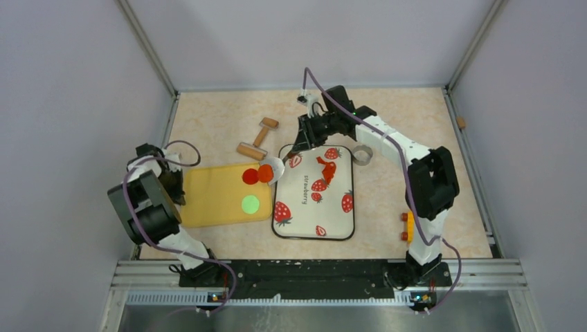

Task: Roll out the dumpling wrappers from the dough

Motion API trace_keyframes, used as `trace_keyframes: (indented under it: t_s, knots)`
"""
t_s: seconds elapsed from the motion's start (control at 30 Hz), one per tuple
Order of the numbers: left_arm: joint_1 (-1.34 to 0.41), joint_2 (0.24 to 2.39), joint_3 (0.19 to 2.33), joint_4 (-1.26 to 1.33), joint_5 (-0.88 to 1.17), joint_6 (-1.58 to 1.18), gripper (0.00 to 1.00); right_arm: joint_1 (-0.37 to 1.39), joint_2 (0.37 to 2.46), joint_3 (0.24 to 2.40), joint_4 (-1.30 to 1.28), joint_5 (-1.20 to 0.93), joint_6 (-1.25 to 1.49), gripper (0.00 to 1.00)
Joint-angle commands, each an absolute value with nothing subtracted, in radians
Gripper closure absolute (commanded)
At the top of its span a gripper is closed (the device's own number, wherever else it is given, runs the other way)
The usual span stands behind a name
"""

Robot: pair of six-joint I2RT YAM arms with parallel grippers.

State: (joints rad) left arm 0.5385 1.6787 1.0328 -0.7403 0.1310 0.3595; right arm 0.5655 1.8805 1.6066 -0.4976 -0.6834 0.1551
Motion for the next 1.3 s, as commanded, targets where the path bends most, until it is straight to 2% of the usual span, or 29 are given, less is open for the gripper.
trace_keyframes:
  t_s: [0.0, 0.23, 0.73, 1.07, 1.27]
  knots:
    - [0.543, 1.537, 0.968, -0.806, 0.115, 0.298, 0.97, 0.616, 1.921, 1.721, -0.426, -0.561, 0.234, 1.00]
    - [0.543, 1.415, 0.910, -0.823, 0.092, 0.283, 1.00, 0.704, 2.030, 1.843, -0.422, -0.555, 0.254, 1.00]
    - [0.543, 1.416, 0.908, -0.800, 0.057, 0.268, 1.00, 0.802, 2.229, 2.096, -0.459, -0.561, 0.302, 1.00]
    - [0.543, 1.426, 0.918, -0.800, 0.069, 0.267, 1.00, 0.830, 2.300, 2.189, -0.582, -0.499, 0.215, 1.00]
    - [0.543, 1.427, 0.926, -0.804, 0.083, 0.263, 1.00, 0.831, 2.385, 2.342, -0.701, -0.418, 0.165, 1.00]
